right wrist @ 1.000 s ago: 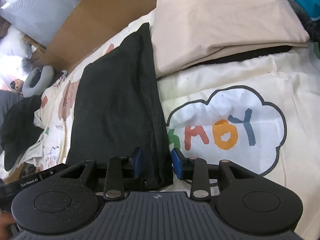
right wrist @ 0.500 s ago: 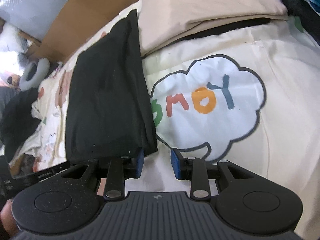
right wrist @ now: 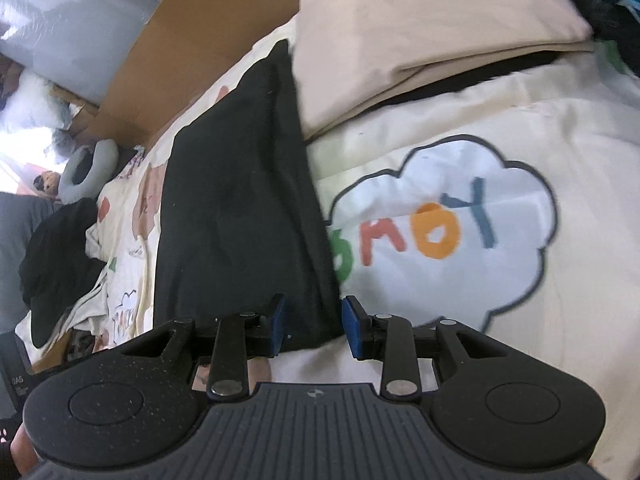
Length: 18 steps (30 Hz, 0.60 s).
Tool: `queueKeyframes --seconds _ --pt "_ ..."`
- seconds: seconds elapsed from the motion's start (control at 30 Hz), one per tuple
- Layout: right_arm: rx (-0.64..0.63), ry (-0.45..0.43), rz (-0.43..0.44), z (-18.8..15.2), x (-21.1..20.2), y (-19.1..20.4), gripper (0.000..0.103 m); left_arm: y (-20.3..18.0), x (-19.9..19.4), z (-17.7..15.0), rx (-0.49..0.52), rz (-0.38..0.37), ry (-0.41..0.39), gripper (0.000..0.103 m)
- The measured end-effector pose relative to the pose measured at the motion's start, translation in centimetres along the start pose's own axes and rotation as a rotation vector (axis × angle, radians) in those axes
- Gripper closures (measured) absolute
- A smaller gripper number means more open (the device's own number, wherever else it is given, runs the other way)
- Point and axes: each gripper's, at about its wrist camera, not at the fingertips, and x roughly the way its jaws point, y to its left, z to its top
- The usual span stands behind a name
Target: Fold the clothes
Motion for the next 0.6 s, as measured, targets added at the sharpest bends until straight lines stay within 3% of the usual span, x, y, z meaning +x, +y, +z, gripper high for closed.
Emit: queueKeyframes --seconds 0.23,0.37,0.5,0.6 --pt "-0.015 0.029 0.005 0.4 2.8 0.3 0.066 0.7 1.6 -0.7 -0.092 -0.054 0.046 0.055" --pt "-0.041 0.051 0.005 0.5 4.1 0.7 0.055 1.4 1.9 -1.1 -0.149 -0.101 0.066 0.056" --pt "-0.037 0.057 0.010 0.7 4.3 0.7 0.058 1.3 2.4 -0.9 -0.130 -0.117 0.089 0.071" --pt "-0.067 0.066 -0.005 0.5 4.2 1.0 0.076 1.6 2.2 -0.9 -0.125 -0.115 0.091 0.085"
